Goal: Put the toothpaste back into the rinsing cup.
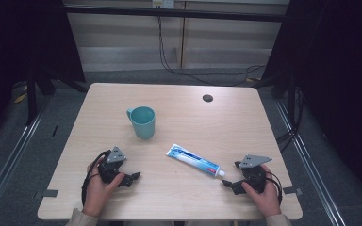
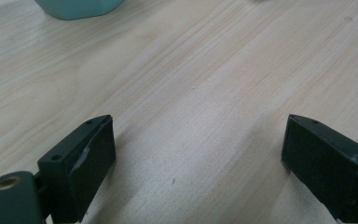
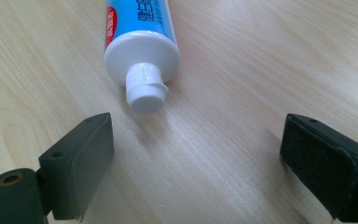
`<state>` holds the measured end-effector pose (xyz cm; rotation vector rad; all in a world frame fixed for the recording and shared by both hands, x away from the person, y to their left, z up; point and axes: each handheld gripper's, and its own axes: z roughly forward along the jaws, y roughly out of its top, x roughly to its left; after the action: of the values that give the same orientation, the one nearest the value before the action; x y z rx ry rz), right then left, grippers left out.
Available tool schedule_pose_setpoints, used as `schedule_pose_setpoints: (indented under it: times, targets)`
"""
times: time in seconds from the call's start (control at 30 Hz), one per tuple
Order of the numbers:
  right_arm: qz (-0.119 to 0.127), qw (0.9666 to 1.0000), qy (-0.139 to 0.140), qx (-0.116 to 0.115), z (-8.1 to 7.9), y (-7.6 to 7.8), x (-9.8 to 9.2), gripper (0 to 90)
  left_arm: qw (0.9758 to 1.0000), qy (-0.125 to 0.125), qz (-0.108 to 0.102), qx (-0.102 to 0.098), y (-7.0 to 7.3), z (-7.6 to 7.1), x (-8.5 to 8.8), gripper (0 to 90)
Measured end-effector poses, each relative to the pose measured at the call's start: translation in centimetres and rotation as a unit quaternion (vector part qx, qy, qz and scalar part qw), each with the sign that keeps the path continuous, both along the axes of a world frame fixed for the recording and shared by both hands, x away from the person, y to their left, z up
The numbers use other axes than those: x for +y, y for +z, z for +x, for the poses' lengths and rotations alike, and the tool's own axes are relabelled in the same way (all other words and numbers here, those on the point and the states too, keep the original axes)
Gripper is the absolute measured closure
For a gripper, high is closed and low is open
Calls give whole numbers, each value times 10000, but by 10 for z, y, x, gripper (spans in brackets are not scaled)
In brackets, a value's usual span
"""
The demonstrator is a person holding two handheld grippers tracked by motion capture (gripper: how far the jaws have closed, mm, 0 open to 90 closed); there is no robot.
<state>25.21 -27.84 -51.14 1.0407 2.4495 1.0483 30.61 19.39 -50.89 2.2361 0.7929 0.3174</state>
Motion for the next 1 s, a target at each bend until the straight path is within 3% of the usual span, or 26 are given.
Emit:
schedule_pose_setpoints:
  times: [0.43,0.63,0.73,0.8,0.9,1.0]
  targets:
    - [-7,10000,-8,29,5,1,8,91,10000,30,-8,-21,0,-2,2,95]
    - [-418,9979,329,362,15,10,26,133,10000,32,-9,-18,0,-2,2,95]
    - [-731,9952,517,388,20,16,36,139,10000,31,-10,-21,0,-2,2,95]
    - [-763,9944,604,419,22,17,39,149,10000,29,-11,-22,0,-2,2,95]
    - [-999,9897,873,532,27,25,49,193,10000,27,-9,-23,0,-2,2,94]
    - [-1021,9892,906,530,28,28,51,195,10000,26,-4,-23,0,-2,2,94]
